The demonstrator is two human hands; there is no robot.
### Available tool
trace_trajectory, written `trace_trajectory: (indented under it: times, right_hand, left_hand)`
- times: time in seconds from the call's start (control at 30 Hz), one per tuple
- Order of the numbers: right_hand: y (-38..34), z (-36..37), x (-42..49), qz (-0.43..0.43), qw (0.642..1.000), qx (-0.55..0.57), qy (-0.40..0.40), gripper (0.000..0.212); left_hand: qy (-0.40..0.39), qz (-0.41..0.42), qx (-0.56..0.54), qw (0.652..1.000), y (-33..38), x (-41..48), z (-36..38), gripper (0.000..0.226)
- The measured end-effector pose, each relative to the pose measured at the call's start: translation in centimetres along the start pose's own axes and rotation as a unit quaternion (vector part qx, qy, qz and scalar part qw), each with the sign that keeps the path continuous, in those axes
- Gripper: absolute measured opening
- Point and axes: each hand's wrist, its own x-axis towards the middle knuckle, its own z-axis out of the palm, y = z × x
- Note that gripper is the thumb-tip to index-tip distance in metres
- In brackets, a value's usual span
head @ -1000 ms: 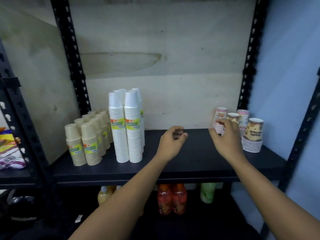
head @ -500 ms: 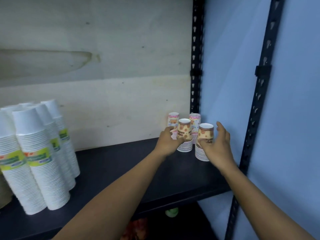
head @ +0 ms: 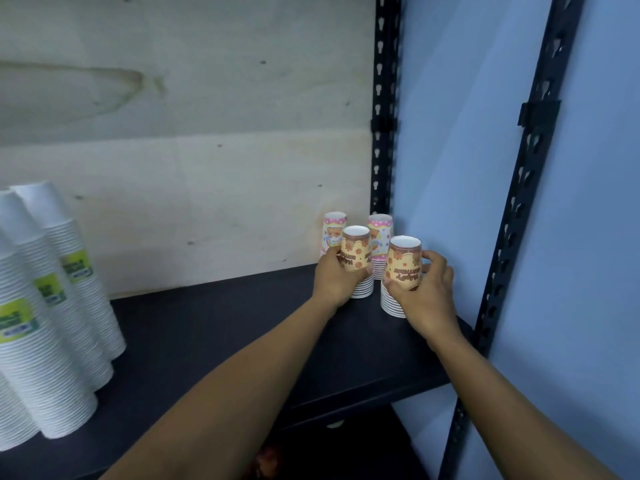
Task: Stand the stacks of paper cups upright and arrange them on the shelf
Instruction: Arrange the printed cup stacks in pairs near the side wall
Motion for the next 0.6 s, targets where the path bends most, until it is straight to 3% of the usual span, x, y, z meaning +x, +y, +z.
trace_trajectory:
  times: [0.27, 0.6]
  right_hand:
    - [-2.7, 0.1, -1.3, -0.011, 0.999, 0.037, -0.016, 0.077]
    - [-10.5, 1.9, -5.1, -0.063, 0.989, 0.110, -0.081, 0.073]
  left_hand:
    - [0.015, 0.000, 0.019, 1.000, 1.5, -2.1, -4.4, 0.064]
    - [0.091, 0.012, 0.022, 0.996, 3.4, -8.0, -14.4, 0.072]
